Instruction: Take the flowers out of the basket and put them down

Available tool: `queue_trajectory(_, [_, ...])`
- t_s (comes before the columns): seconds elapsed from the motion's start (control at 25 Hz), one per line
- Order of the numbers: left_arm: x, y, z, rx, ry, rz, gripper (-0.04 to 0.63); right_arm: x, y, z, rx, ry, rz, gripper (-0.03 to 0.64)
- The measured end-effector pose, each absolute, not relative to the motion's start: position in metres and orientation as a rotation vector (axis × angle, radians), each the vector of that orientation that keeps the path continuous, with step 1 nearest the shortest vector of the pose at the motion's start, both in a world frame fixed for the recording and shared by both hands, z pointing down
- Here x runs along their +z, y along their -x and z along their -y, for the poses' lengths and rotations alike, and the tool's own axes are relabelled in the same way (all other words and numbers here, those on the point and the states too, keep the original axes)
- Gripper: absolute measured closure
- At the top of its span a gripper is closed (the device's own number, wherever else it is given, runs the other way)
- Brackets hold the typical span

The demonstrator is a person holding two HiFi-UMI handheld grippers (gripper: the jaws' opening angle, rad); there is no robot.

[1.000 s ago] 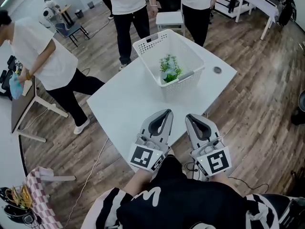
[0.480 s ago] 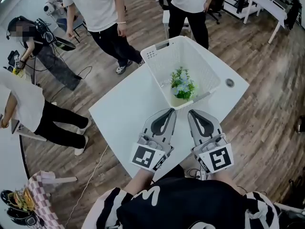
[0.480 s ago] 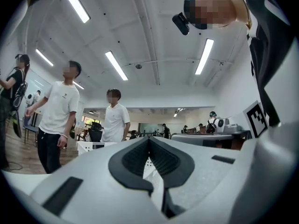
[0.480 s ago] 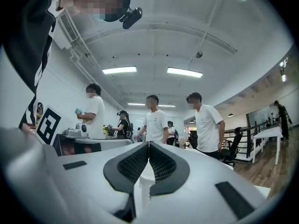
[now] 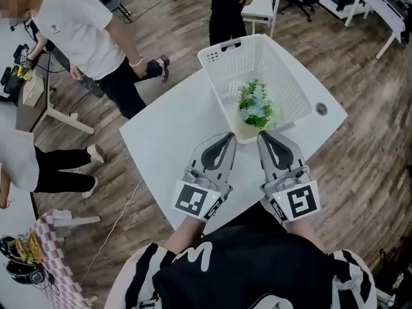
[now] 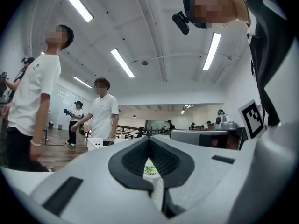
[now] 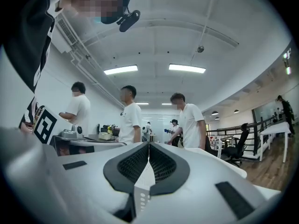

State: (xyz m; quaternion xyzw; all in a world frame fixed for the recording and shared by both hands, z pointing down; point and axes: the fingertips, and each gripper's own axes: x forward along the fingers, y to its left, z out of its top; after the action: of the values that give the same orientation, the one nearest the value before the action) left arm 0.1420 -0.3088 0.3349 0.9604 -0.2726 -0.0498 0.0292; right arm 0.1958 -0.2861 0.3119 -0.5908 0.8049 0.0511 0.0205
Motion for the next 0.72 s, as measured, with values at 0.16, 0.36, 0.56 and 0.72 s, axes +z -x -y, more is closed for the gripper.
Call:
queue_trajectory(0.16, [0.32, -0.137, 0.315, -0.172, -2.959, 0.916, 0.592, 0.296, -0.207, 0.296, 0.225, 1.802, -2.546, 0.598])
queue_trajectory(0.36, [0.308, -0.134, 0.32, -0.185, -2.964, 0.987, 0.592, 0.283, -0.229, 0.32, 0.173, 1.691, -2.667, 0.598])
queue_trajectory(0.56, [0.312, -0.132, 0.321, -0.16, -2.959, 1.026, 0.592, 0.277, -0.235, 0.347, 0.173, 1.573, -2.834, 0.597])
queue_trajectory(0.72, [0.308, -0.129, 0.321, -0.168, -2.952, 1.053, 0.592, 0.276, -0.225, 0.362, 0.277, 1.494, -2.983, 0.597])
